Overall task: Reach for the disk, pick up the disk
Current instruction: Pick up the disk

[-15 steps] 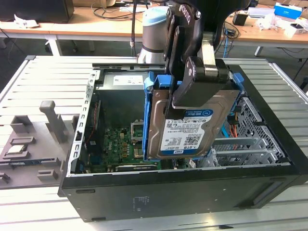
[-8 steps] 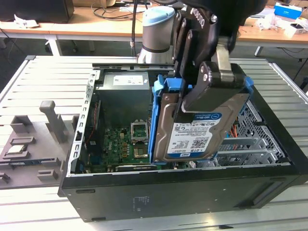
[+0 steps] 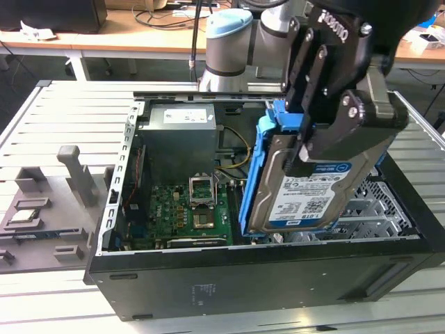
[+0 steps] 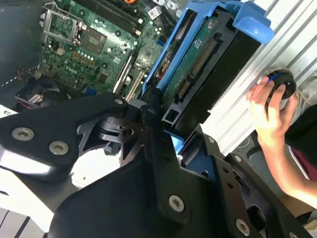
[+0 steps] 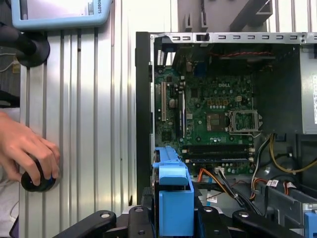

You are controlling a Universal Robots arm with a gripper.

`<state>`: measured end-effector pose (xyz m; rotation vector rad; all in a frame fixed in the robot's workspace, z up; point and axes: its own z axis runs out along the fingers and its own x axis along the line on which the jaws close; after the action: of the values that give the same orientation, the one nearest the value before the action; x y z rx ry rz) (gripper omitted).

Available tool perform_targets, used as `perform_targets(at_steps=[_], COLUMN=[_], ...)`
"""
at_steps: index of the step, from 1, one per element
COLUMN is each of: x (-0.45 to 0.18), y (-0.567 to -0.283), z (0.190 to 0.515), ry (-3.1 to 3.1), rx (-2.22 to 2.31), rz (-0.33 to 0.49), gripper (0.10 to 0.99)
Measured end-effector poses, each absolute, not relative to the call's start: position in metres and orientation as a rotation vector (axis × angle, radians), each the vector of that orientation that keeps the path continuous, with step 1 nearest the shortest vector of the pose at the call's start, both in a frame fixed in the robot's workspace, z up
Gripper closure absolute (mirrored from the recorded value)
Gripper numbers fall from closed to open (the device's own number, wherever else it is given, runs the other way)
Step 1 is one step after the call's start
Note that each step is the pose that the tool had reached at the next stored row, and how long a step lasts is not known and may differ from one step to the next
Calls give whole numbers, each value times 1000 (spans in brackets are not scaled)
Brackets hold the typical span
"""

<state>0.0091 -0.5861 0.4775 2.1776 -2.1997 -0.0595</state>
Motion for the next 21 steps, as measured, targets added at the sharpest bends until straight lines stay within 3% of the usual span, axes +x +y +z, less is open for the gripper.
perform_targets(at_steps=[21], x=[107], y=[-539], z=[466], ry=[-2191], rx=[2168], rz=[-79], gripper=[722])
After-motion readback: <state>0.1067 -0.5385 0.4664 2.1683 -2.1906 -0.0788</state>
